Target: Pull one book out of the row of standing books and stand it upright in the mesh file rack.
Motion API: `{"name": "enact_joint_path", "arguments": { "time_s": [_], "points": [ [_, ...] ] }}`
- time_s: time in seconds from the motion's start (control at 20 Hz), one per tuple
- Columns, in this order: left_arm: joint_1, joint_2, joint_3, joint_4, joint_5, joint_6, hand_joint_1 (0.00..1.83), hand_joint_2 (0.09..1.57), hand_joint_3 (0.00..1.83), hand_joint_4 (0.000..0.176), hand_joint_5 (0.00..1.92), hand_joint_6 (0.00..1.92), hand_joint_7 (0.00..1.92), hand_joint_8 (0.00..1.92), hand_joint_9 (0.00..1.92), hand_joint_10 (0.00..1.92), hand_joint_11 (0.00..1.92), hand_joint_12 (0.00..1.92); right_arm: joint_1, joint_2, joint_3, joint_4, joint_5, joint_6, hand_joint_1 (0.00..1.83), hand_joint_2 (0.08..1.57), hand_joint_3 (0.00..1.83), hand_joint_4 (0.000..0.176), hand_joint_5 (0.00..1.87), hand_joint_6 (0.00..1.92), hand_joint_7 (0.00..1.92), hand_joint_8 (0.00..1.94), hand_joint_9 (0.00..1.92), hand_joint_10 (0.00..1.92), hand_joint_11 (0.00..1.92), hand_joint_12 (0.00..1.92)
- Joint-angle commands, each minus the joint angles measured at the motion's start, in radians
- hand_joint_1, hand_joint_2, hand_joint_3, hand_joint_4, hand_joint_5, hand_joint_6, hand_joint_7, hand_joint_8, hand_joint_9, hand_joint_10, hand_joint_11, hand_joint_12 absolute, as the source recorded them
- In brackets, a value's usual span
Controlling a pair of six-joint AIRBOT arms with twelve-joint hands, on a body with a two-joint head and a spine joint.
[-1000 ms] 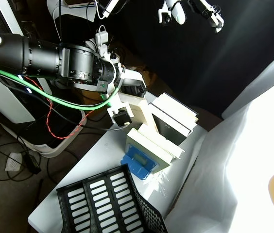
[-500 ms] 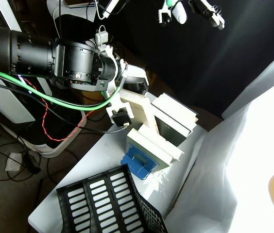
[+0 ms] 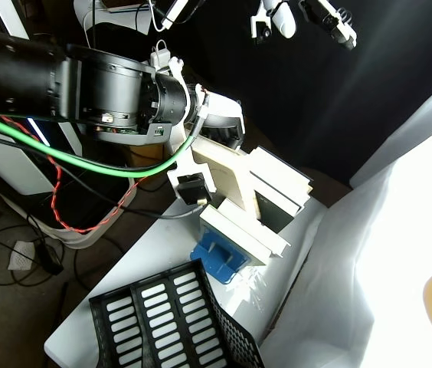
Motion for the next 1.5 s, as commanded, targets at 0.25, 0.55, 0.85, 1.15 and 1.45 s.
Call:
{"name": "enact_joint_path", "arguments": {
  "time_s": [0.25, 0.55, 0.85, 1.15, 1.45],
  "points": [
    [-0.021, 0.004, 0.014, -0.024, -0.08, -0.004, 0.4, 1.45, 0.0, 0.012, 0.14, 0.01, 0.0, 0.0, 0.0, 0.0, 0.0, 0.0, 0.06, 0.054, 0.008, 0.08, -0.027, 0.003, 1.36, 1.19, 0.0, 0.0, 0.75, 1.2, 0.84, 1.21, 0.84, 1.45, 0.72, 1.73],
    [-0.048, -0.007, 0.019, -0.004, -0.058, -0.004, 0.44, 1.44, 0.0, 0.014, 0.12, 0.01, 0.0, 0.0, 0.0, 0.0, 0.0, 0.0, 0.124, 0.097, 0.001, 0.074, -0.013, 0.041, 1.35, 1.19, 0.0, 0.0, 0.73, 1.28, 0.82, 1.21, 0.84, 1.43, 0.68, 1.74],
    [-0.087, -0.02, 0.026, 0.028, -0.029, -0.004, 0.46, 1.44, 0.0, 0.005, 0.13, 0.0, 0.0, 0.0, 0.0, 0.0, 0.0, 0.0, 0.217, 0.151, -0.007, 0.057, -0.013, 0.078, 1.37, 1.16, 0.0, 0.0, 0.8, 1.05, 0.92, 1.12, 0.92, 1.46, 0.75, 1.84],
    [-0.093, -0.023, 0.027, 0.033, -0.023, -0.004, 0.45, 1.44, 0.0, 0.039, 0.11, 0.0, 0.0, 0.0, 0.0, 0.0, 0.0, 0.0, 0.31, 0.203, -0.016, 0.047, -0.048, 0.084, 1.37, 1.15, 0.0, 0.0, 0.84, 0.99, 0.94, 1.08, 0.91, 1.48, 0.67, 1.91],
    [-0.102, -0.03, 0.027, 0.041, -0.014, -0.004, 0.45, 1.43, 0.0, 0.044, 0.11, 0.0, 0.0, 0.0, 0.0, 0.0, 0.0, 0.0, 0.406, 0.288, -0.079, -0.059, -0.093, 0.13, 1.37, 1.16, 0.0, 0.0, 0.74, 1.24, 0.91, 1.07, 0.89, 1.38, 0.57, 1.76]
  ]
}}
